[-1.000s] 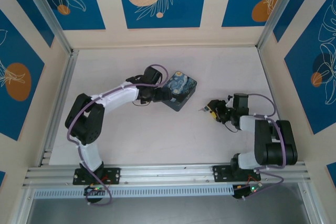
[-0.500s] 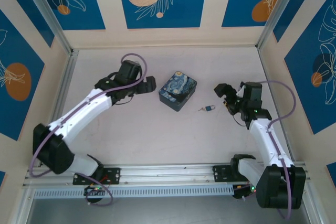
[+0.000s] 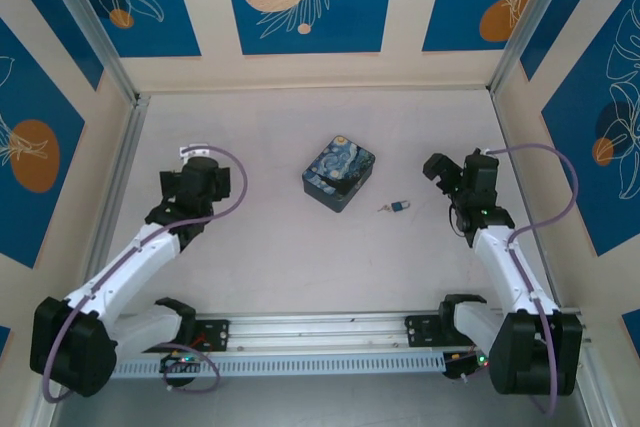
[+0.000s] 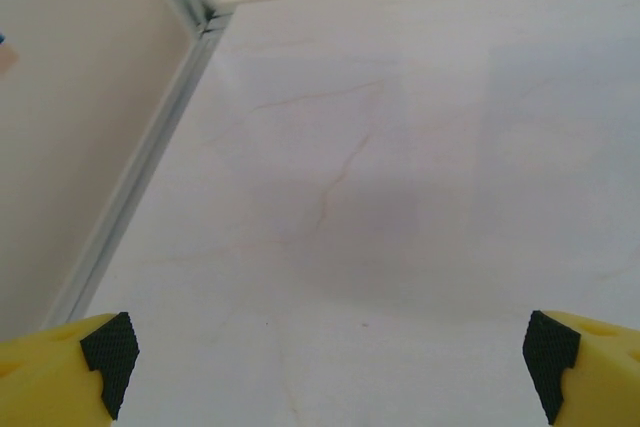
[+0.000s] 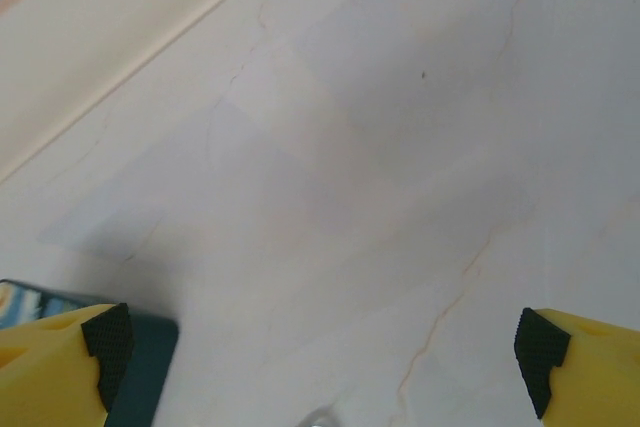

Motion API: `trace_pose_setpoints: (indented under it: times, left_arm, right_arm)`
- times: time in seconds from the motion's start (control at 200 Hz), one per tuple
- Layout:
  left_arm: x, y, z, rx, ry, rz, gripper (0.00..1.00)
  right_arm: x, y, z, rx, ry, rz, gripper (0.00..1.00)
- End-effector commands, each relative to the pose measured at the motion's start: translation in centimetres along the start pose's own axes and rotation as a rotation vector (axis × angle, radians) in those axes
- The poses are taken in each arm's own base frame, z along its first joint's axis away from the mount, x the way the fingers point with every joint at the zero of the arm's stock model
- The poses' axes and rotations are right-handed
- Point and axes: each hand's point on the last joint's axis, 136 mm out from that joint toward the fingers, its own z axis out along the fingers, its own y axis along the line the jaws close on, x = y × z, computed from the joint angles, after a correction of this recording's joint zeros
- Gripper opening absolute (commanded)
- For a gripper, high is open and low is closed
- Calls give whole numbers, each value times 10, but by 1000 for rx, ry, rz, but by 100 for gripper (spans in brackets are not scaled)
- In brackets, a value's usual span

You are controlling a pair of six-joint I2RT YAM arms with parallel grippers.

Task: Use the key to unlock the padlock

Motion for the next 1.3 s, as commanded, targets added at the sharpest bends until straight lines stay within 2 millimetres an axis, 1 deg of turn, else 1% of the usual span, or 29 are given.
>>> trace_pose_setpoints:
  times: [0.0,0.13,0.19,0.245,0.265,0.305,0.325,0.355,0.4,0.435,0.48,0.5,0.53,0.56,0.595,0.625,0.65,0.695,0.83,0.92,1.295]
  left_arm:
    - [3,7,27,-50,-81,-33,100]
    - [31,4,54,-53,-120,-44,100]
    - [27,0,59,-21,-143,-38,100]
    - [18,-6,60,36,-212,-46,100]
    - [16,-9,63,55,-213,-47,100]
    - [22,-13,70,86,-183,-46,100]
    - [26,-15,72,103,-184,-40,100]
    - [29,-18,74,129,-192,-49,100]
    - [29,-23,75,172,-204,-50,100]
    - [32,-30,77,208,-186,-35,100]
    - [39,-37,81,239,-189,-18,100]
    - [37,-38,81,246,-209,-20,100]
    - [37,-39,82,260,-195,-23,100]
    - [40,-40,83,285,-170,-27,100]
    - [38,-39,84,294,-184,-37,100]
    - [39,-39,85,300,-169,-35,100]
    - [39,-39,85,300,-171,-36,100]
    - [39,-40,86,301,-163,-35,100]
    - [39,-40,87,303,-161,-35,100]
    - [39,-40,87,303,-162,-36,100]
    - [39,-40,88,302,-158,-35,100]
  right_arm:
    - [-9,-8,15,50,-97,-159,100]
    - [1,-8,33,27,-107,-242,100]
    - [7,-6,41,5,-120,-287,99]
    - [12,-4,49,-22,-132,-314,100]
    - [14,-3,51,-39,-140,-325,100]
    - [20,0,55,-68,-151,-347,99]
    - [16,4,55,-86,-174,-351,100]
    - [18,9,55,-117,-177,-368,100]
    - [18,16,55,-167,-208,-386,100]
    - [26,17,59,-193,-192,-397,100]
    - [36,19,61,-242,-218,-416,99]
    - [44,18,64,-252,-214,-429,99]
    - [41,25,63,-290,-257,-442,99]
    - [45,30,65,-307,-226,-460,99]
    - [51,34,68,-321,-156,-485,99]
    - [52,39,70,-353,-140,-500,99]
    - [51,42,73,-364,-139,-498,99]
    - [52,37,76,-348,-82,-478,99]
    - [51,40,76,-348,-110,-489,99]
    - [51,40,76,-306,-135,-515,99]
    - [52,39,77,-327,-101,-497,99]
